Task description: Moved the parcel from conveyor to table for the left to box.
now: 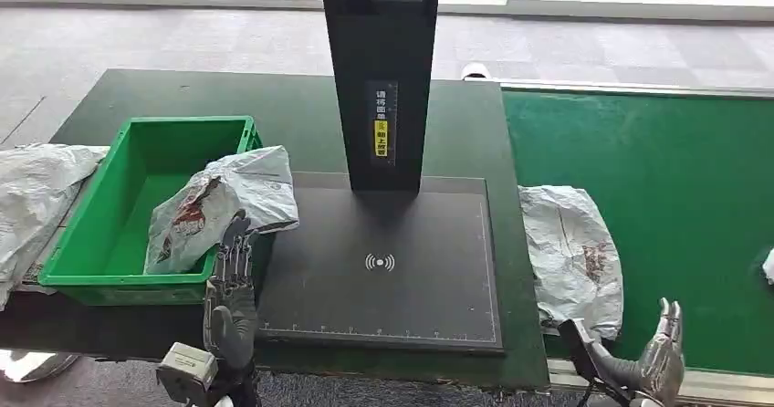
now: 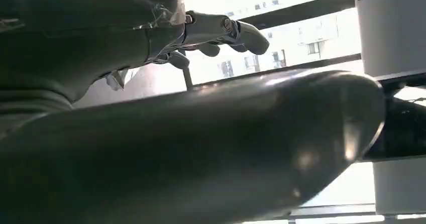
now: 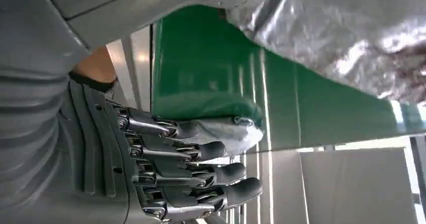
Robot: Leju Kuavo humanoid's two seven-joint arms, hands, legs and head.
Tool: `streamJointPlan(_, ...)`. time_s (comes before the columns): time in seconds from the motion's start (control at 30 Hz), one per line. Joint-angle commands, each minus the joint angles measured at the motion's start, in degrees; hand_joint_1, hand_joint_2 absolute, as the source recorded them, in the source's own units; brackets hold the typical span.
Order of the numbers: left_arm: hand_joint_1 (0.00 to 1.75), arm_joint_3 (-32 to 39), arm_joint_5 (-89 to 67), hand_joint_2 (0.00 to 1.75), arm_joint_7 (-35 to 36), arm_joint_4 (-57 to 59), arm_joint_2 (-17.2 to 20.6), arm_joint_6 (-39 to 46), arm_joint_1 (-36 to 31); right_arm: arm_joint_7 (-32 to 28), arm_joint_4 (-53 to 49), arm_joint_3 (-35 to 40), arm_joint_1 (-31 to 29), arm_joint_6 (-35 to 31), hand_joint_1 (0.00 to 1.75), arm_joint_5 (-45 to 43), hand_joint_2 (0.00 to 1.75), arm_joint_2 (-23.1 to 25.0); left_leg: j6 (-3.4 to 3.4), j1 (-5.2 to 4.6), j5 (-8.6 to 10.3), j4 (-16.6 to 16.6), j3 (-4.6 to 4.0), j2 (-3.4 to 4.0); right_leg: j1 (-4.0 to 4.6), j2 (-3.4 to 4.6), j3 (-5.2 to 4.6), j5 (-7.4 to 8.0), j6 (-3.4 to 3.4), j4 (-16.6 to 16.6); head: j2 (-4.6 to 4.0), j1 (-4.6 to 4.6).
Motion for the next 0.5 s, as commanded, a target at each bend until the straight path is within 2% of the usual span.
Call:
streamJointPlan(0.03, 0.00, 1.70, -2.27, 0.00, 0.21, 3.95, 0.01, -0.55, -2.12, 1.18, 14.82, -3.55, -4.96, 2.29, 0.00, 1.23, 1.75, -1.41, -0.01, 0.03, 0.03, -0.10, 0.12, 0.08, 0.04, 0.02, 0.09, 0.05, -0.04, -0.10, -0.02, 0.00)
streamJointPlan(0.33, 0.00, 2.01, -3.13, 0.00, 0.05, 3.51, -0.48, -0.13, -1.74, 1.30, 15.46, -2.01, -5.86, 2.05, 0.00, 2.19, 1.75, -0.52, -0.01, 0.05, 0.02, -0.06, 0.07, 0.09, 0.06, 0.03, 0.07, 0.04, -0.04, -0.07, 0.00, 0.02)
streamJointPlan(0.5, 0.00, 2.91, -4.43, 0.00, 0.04, 2.90, -1.00, 0.62, -0.97, 2.92, 17.62, 2.20, -8.94, 2.53, 0.00, 3.90, 1.75, -0.12, -0.02, 0.06, 0.03, -0.11, 0.12, 0.26, 0.07, 0.19, 0.07, 0.11, -0.07, -0.12, 0.00, 0.02)
